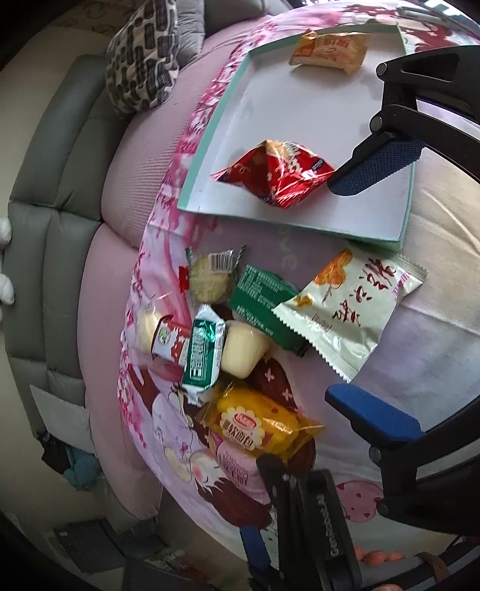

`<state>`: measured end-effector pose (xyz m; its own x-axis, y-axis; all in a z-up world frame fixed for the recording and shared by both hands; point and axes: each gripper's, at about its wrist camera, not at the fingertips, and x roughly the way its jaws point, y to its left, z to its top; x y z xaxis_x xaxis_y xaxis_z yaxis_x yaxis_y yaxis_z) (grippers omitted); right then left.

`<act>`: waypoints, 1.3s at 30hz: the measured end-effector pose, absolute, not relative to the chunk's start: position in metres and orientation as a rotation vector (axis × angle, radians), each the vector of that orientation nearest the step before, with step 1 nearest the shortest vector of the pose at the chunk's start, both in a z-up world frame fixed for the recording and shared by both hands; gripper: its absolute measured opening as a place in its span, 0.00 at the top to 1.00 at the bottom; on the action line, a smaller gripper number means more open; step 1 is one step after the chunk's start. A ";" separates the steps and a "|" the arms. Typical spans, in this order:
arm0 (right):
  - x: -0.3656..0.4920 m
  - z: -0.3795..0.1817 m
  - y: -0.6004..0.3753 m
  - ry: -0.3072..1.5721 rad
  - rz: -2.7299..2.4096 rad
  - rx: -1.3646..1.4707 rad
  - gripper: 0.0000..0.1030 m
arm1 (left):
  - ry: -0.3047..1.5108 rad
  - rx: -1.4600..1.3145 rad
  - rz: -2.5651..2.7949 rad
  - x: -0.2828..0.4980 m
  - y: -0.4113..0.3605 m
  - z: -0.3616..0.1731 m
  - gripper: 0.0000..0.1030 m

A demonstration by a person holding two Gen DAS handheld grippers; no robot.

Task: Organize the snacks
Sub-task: 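Move both tools back over the snack pile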

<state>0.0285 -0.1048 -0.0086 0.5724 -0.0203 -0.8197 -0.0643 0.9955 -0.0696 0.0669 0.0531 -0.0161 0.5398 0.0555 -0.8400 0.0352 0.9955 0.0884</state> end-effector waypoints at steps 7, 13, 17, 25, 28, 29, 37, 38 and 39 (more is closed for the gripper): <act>0.037 -0.023 -0.105 1.002 0.073 -0.063 0.07 | 0.999 0.115 0.011 0.068 0.048 -0.016 0.00; 0.041 -0.033 -0.110 1.025 0.082 -0.041 0.07 | 1.005 0.123 0.010 0.069 0.045 -0.019 0.00; 0.043 -0.038 -0.109 1.045 0.085 -0.046 0.07 | 1.004 0.128 0.009 0.069 0.044 -0.018 0.00; 0.044 -0.047 -0.113 1.101 0.075 -0.032 0.07 | 1.005 0.129 0.010 0.069 0.045 -0.019 0.00; 0.043 -0.044 -0.113 1.104 0.090 -0.016 0.07 | 1.004 0.128 0.010 0.069 0.045 -0.019 0.00; 0.043 -0.044 -0.112 1.106 0.090 -0.014 0.07 | 1.004 0.128 0.010 0.069 0.045 -0.019 0.00; 0.042 -0.038 -0.123 1.107 0.113 0.093 0.08 | 1.000 0.126 0.009 0.070 0.045 -0.017 0.00; 0.042 -0.038 -0.124 1.106 0.113 0.105 0.09 | 0.998 0.124 0.008 0.070 0.046 -0.017 0.00; 0.042 -0.038 -0.126 1.106 0.115 0.116 0.09 | 0.996 0.121 0.008 0.070 0.046 -0.016 0.00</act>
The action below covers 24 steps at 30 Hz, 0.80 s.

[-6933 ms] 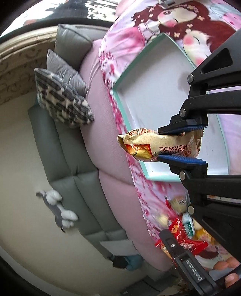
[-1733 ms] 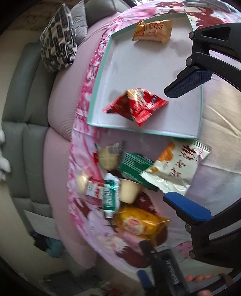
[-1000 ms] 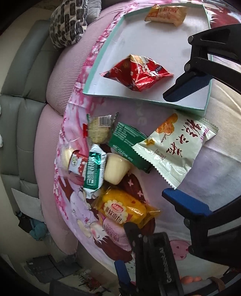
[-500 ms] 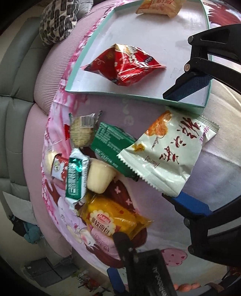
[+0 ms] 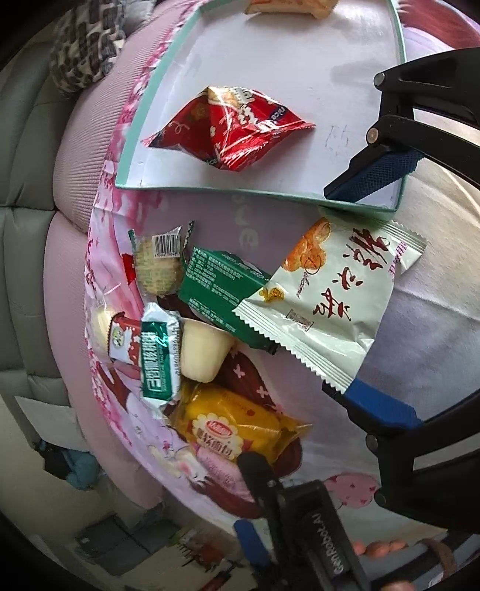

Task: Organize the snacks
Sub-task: 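Move both tools back over the snack pile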

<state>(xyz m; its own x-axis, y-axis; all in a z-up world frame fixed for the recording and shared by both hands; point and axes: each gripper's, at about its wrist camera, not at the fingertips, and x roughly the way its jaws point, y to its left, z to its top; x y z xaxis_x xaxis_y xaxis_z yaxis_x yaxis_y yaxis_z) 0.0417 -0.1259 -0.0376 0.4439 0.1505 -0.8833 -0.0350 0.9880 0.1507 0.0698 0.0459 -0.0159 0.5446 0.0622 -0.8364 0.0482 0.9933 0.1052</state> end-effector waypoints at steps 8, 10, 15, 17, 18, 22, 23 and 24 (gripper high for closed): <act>0.041 -0.036 -0.130 1.106 0.115 0.162 0.12 | 0.989 0.090 0.016 0.072 0.049 -0.015 0.00; 0.041 -0.034 -0.131 1.105 0.119 0.167 0.12 | 0.983 0.066 0.020 0.073 0.052 -0.014 0.00; 0.038 -0.026 -0.134 1.076 0.124 0.171 0.12 | 0.964 0.034 0.037 0.073 0.057 -0.009 0.00; 0.036 -0.019 -0.134 1.051 0.130 0.168 0.12 | 0.955 0.013 0.043 0.073 0.060 -0.007 0.00; 0.035 -0.017 -0.133 1.040 0.134 0.163 0.12 | 0.953 0.001 0.044 0.073 0.062 -0.006 0.00; 0.034 -0.008 -0.127 0.991 0.159 0.135 0.12 | 0.960 -0.026 0.054 0.076 0.068 -0.007 0.00; 0.034 -0.006 -0.124 0.980 0.169 0.129 0.12 | 0.962 -0.027 0.055 0.076 0.068 -0.008 0.00; 0.034 -0.005 -0.123 0.974 0.177 0.123 0.12 | 0.962 -0.028 0.054 0.076 0.068 -0.008 0.00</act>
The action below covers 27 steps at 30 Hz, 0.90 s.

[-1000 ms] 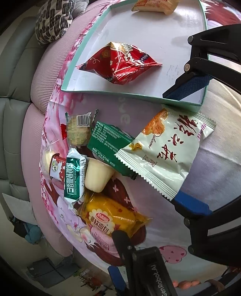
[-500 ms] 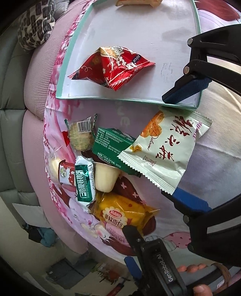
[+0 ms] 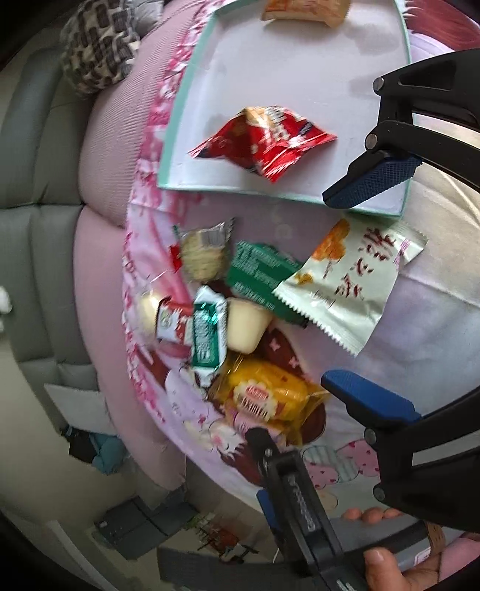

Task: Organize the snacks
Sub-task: 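Move both tools back over the snack pile, then grasp the pink Swiss roll pack with the left tool while the right tool grasps the white pastry pack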

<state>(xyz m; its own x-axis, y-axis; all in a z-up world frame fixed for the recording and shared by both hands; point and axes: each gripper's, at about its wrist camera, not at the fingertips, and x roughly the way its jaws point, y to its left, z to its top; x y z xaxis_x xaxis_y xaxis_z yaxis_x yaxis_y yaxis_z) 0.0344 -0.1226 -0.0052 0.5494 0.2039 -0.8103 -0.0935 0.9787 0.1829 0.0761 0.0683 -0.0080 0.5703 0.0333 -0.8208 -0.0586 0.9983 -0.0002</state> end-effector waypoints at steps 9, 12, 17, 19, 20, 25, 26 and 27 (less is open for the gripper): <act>0.043 -0.021 -0.113 0.987 0.214 0.086 0.12 | 0.977 -0.024 0.053 0.077 0.066 -0.012 0.00; 0.044 -0.025 -0.113 0.997 0.204 0.073 0.12 | 0.980 -0.020 0.054 0.078 0.065 -0.013 0.00; 0.041 -0.026 -0.110 1.006 0.215 0.043 0.12 | 0.982 -0.017 0.056 0.078 0.065 -0.013 0.00; 0.040 -0.027 -0.108 1.010 0.222 0.026 0.12 | 0.982 -0.017 0.056 0.078 0.065 -0.013 0.00; 0.040 -0.027 -0.107 1.012 0.232 0.027 0.11 | 0.982 -0.017 0.056 0.078 0.065 -0.013 0.00; 0.036 -0.029 -0.102 1.009 0.250 -0.010 0.11 | 0.982 -0.014 0.045 0.079 0.062 -0.014 0.00; 0.036 -0.029 -0.101 1.009 0.248 -0.015 0.11 | 0.983 -0.018 0.040 0.080 0.062 -0.015 0.00; 0.036 -0.029 -0.101 1.009 0.246 -0.022 0.11 | 0.985 -0.023 0.036 0.082 0.061 -0.016 0.00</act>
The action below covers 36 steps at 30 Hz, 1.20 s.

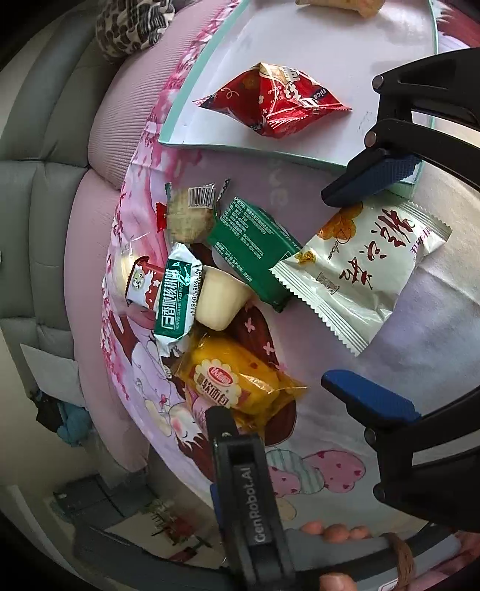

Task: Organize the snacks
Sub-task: 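Grasp the pink Swiss roll pack with the left tool while the right tool grasps the white pastry pack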

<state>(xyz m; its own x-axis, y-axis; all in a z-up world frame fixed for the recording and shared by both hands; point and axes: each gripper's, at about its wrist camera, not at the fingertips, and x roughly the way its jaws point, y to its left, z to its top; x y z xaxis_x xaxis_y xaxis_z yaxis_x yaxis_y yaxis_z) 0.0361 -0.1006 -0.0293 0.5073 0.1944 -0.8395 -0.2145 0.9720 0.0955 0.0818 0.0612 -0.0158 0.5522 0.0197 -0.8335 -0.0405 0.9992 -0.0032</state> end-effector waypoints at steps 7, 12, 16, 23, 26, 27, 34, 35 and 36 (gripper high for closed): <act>0.035 -0.034 -0.091 1.010 0.223 -0.119 0.11 | 1.025 -0.117 0.026 0.099 0.065 -0.025 0.00; 0.034 -0.035 -0.093 1.002 0.223 -0.138 0.12 | 0.998 -0.129 0.074 0.100 0.074 -0.020 0.00; 0.033 -0.037 -0.092 0.995 0.222 -0.174 0.13 | 1.002 -0.132 0.105 0.102 0.080 -0.025 0.00; 0.032 -0.041 -0.089 0.986 0.155 -0.270 0.23 | 1.015 -0.153 0.107 0.109 0.082 -0.043 0.00; 0.033 -0.040 -0.091 0.983 0.137 -0.269 0.29 | 1.035 -0.157 0.112 0.111 0.083 -0.050 0.00; 0.034 -0.040 -0.093 0.981 0.130 -0.262 0.34 | 1.042 -0.157 0.112 0.111 0.083 -0.052 0.00; 0.038 -0.033 -0.105 0.967 0.125 -0.174 0.43 | 1.062 -0.131 0.124 0.111 0.082 -0.055 0.01; 0.038 -0.032 -0.106 0.966 0.124 -0.164 0.43 | 1.057 -0.124 0.120 0.111 0.080 -0.053 0.05; 0.039 -0.031 -0.108 0.963 0.121 -0.147 0.44 | 1.053 -0.122 0.112 0.111 0.079 -0.052 0.10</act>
<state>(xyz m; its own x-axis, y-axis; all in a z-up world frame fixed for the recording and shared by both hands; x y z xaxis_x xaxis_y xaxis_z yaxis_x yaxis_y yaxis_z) 0.0387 -0.1080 -0.0309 0.5655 0.0375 -0.8239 -0.1682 0.9832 -0.0708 0.1106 0.0794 -0.0519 0.4902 0.0338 -0.8709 -0.1504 0.9875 -0.0464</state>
